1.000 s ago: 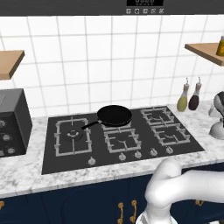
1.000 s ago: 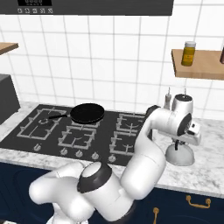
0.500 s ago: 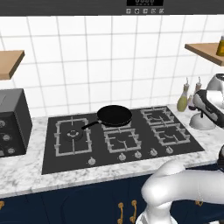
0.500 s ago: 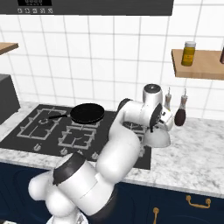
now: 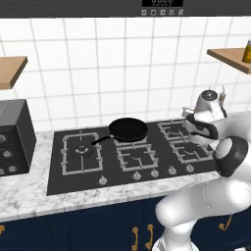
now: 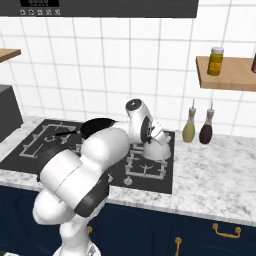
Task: Pick the kettle from the counter and place it on a stove burner. Then turn the burner on.
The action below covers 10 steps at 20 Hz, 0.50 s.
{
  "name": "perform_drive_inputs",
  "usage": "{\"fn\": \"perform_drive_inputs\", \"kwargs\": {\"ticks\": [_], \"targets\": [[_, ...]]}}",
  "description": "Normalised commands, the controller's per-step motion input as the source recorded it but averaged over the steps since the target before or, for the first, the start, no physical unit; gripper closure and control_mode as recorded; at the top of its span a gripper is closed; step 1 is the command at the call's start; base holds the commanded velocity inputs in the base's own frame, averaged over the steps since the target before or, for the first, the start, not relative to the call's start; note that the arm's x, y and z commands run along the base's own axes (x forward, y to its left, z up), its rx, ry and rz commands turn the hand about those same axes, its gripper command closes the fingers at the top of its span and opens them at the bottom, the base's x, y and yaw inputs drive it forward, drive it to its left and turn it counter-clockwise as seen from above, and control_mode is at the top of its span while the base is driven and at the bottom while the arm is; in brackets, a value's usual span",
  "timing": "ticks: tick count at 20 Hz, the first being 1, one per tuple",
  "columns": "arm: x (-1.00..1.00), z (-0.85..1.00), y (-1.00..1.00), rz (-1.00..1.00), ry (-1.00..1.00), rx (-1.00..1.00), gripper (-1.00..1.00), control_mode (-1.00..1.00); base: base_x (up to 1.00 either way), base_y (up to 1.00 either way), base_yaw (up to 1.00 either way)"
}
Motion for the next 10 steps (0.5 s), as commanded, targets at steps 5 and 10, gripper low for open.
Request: {"fn": "perform_drive_inputs", "kwargs": {"ticks": [5, 10], "targets": [[0.05, -0.08, 0.14, -0.03, 0.0, 0.03, 1.0, -1.0, 0.0, 0.0, 0.0], [0.0, -0.29, 0.09, 0.0, -0.08, 0.02, 1.0, -1.0, 0.0, 0.0, 0.0]]}}
